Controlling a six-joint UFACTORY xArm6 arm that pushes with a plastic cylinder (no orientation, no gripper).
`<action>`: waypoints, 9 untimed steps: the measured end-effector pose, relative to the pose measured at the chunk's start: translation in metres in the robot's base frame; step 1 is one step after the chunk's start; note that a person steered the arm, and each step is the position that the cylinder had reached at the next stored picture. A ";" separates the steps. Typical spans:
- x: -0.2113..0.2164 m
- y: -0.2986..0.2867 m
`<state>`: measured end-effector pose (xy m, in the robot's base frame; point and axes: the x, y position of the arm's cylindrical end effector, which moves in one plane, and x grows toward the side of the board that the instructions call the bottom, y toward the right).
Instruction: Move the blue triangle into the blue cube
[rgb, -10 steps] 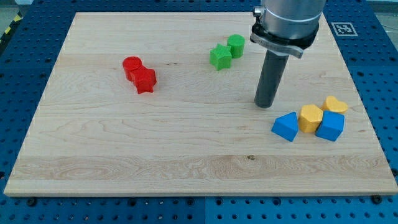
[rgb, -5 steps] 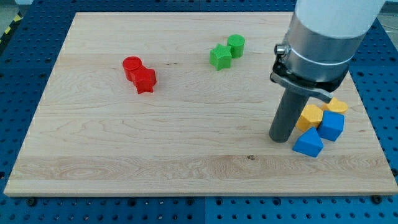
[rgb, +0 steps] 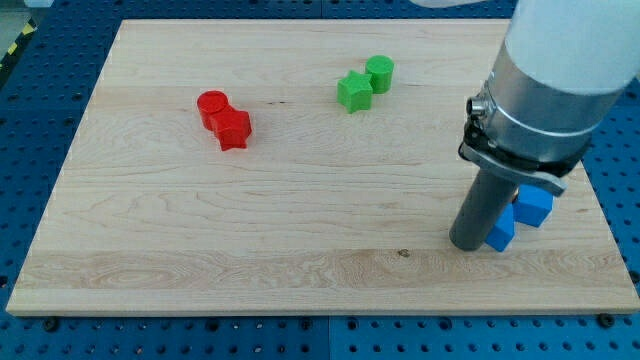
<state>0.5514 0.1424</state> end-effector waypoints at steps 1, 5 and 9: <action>-0.017 0.000; 0.003 0.021; 0.007 0.033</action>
<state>0.5582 0.1758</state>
